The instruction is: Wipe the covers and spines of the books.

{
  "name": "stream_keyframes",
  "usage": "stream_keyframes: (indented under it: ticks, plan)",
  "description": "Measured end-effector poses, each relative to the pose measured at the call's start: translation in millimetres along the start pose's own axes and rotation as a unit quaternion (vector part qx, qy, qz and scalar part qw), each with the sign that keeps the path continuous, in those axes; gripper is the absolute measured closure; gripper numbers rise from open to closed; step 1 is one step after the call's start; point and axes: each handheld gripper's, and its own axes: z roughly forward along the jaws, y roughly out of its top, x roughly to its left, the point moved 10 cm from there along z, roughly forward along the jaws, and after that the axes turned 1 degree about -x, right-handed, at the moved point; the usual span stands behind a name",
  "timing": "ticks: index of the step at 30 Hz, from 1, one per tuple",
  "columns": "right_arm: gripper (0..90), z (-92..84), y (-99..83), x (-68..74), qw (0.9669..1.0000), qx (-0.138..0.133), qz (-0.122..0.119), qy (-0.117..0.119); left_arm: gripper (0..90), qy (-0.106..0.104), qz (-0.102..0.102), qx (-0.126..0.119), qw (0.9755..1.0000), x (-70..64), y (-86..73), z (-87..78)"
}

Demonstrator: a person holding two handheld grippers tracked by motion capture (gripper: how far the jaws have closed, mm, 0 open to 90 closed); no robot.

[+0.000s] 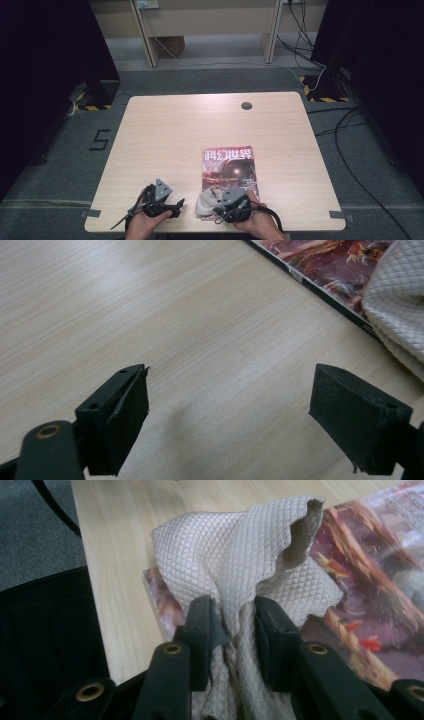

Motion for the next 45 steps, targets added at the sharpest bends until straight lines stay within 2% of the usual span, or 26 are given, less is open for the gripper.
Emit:
stream_keyframes:
  ticks: [10,16,19,28,33,38,41,45]
  plan:
    - [70.0,-20.2,-20.3,-4.9,0.9996,0.003,0.025,-0.007,15.6,-0.002,0.002,0.001,1.0,-1.8,0.0,-0.3]
    - [69.9,-33.5,-34.1,-15.1,0.9989,0.001,0.042,-0.02,15.6,-0.001,0.002,0.0,1.0,-1.7,0.0,0.0]
    - [69.9,-40.7,-41.6,-20.9,0.998,-0.001,0.056,-0.028,15.6,-0.001,0.002,0.0,1.0,-1.6,0.3,-0.1]
    - [70.1,-58.7,-60.0,-34.9,0.9953,-0.005,0.079,-0.056,15.6,-0.002,0.002,-0.001,1.0,-2.2,0.3,0.0]
    - [71.0,-65.1,-65.9,-42.0,0.9936,-0.005,0.09,-0.069,15.6,-0.002,0.004,0.0,1.0,-2.6,0.4,0.1]
    - [72.3,-66.2,-65.2,-45.7,0.9925,-0.006,0.101,-0.068,15.7,-0.002,0.006,0.001,1.0,-2.9,0.5,0.5]
    - [72.5,-70.5,-63.9,-52.4,0.9909,-0.012,0.107,-0.081,15.7,-0.002,0.007,0.0,1.0,-3.0,0.6,0.0]
    - [72.5,-83.8,-60.9,-66.8,0.9855,-0.038,0.128,-0.105,15.7,-0.003,0.006,0.0,1.0,-3.0,0.7,0.3]
